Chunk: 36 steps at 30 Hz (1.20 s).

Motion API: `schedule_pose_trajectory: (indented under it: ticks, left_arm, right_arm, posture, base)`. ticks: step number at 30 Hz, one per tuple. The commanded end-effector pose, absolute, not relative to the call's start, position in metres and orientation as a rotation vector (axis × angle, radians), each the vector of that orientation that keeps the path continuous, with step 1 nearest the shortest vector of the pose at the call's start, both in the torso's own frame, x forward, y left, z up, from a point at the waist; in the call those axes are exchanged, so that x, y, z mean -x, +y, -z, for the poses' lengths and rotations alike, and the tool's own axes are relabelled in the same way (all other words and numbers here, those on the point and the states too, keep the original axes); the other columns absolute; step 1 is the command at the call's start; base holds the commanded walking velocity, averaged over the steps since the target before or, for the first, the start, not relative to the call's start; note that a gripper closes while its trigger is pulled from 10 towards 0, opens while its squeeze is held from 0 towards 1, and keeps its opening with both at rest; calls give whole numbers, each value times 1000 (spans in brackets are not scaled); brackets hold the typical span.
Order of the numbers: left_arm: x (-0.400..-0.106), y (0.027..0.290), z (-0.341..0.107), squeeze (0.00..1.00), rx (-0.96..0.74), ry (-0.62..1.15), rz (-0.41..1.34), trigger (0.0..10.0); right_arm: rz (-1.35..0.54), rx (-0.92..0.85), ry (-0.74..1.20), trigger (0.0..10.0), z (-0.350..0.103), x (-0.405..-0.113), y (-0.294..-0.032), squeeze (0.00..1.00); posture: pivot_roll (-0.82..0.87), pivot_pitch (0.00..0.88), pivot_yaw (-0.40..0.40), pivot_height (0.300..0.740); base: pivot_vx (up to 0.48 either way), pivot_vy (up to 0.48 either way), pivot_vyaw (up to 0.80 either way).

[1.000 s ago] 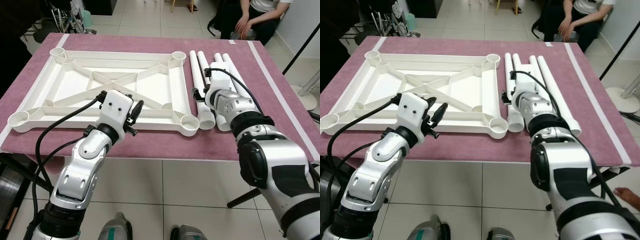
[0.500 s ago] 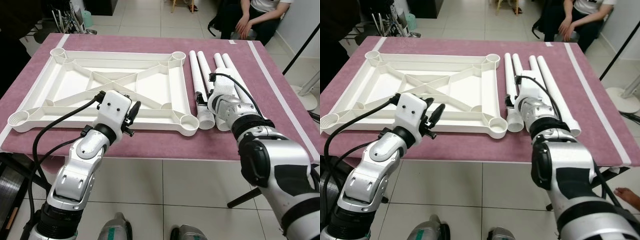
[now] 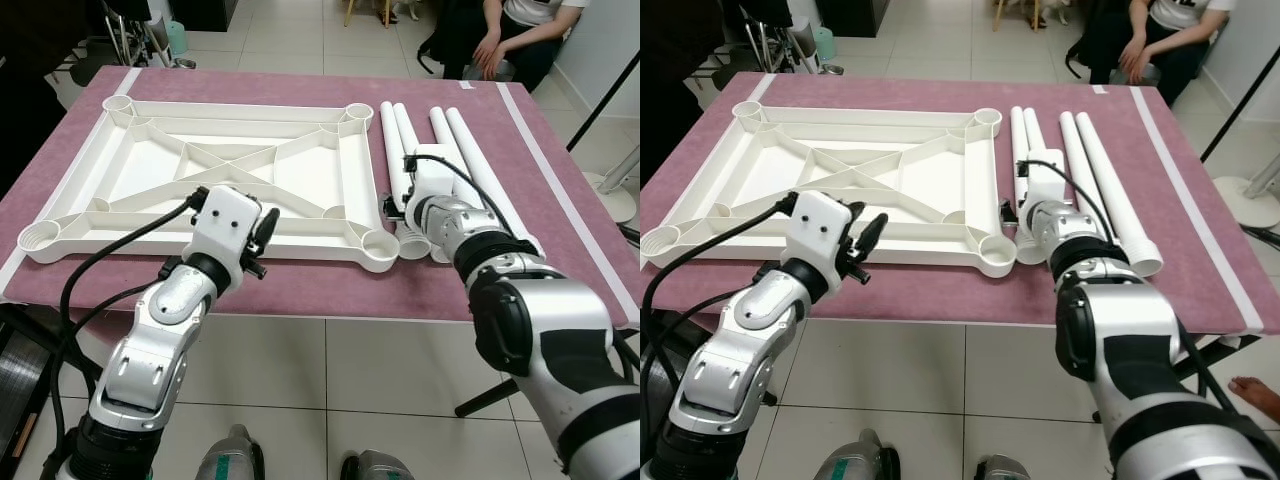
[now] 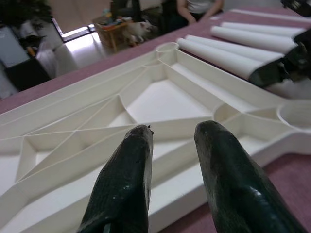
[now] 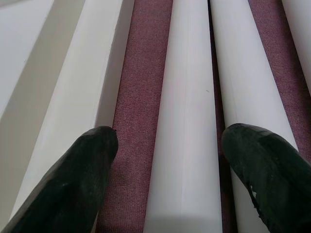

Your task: Building children table

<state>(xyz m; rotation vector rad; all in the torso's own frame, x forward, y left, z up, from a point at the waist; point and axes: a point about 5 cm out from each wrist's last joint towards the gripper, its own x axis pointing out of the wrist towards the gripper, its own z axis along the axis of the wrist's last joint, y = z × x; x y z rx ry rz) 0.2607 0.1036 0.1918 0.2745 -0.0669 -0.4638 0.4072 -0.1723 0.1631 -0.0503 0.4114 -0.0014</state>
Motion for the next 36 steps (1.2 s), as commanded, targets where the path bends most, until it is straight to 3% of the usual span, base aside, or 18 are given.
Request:
schedule_pose_trajectory:
  ticks: [1,6,20,21,24,25,27,28,32,33,35,36]
  left_arm:
    - [-255,96,-187,0,-326,-40,545,10000]
    - [-246,72,-187,0,-271,-38,752,10000]
    - [-257,64,-198,0,-274,-83,762,10000]
    - [-257,64,-197,0,-278,-76,764,10000]
    - [-256,65,-196,0,-281,-72,766,10000]
    - [-256,65,-195,0,-281,-68,767,10000]
    - [-255,66,-195,0,-280,-65,768,10000]
    - [-255,66,-194,0,-280,-62,767,10000]
    - [-256,67,-194,0,-284,-60,765,10000]
    - [-257,69,-195,0,-285,-58,761,10000]
    - [-257,70,-195,0,-285,-58,757,10000]
    - [-258,71,-195,0,-286,-56,753,10000]
  right_arm:
    - [0,20,475,10000,-144,-400,-178,0]
    - [-49,10,535,10000,-125,-391,-177,0]
    - [81,18,596,10000,-111,-380,-207,0]
    - [92,-7,596,9373,-111,-380,-208,0]
    - [99,-24,595,9373,-112,-380,-209,0]
    - [104,-30,596,4275,-112,-380,-209,0]
    - [107,-42,598,4275,-113,-381,-208,0]
    - [100,-58,601,2510,-113,-381,-205,0]
    - [81,-45,606,2353,-114,-382,-201,0]
    - [59,-3,611,3412,-115,-383,-199,0]
    - [45,28,614,3412,-115,-383,-198,0]
    - [35,49,617,4784,-115,-383,-196,0]
  posture:
    - [148,10,25,740]
    - [140,3,35,740]
    - [125,0,46,740]
    - [128,0,48,740]
    - [128,0,48,740]
    - [124,0,52,740]
    - [123,0,53,740]
    - [123,0,55,740]
    - [126,0,54,740]
    - [127,0,53,740]
    - [127,0,53,740]
    - [125,0,53,740]
  base:
    - [0,0,0]
    - [0,0,0]
    - [0,0,0]
    - [0,0,0]
    - [0,0,0]
    - [0,0,0]
    - [0,0,0]
    - [0,0,0]
    - [0,0,0]
    - [0,0,0]
    - [0,0,0]
    - [0,0,0]
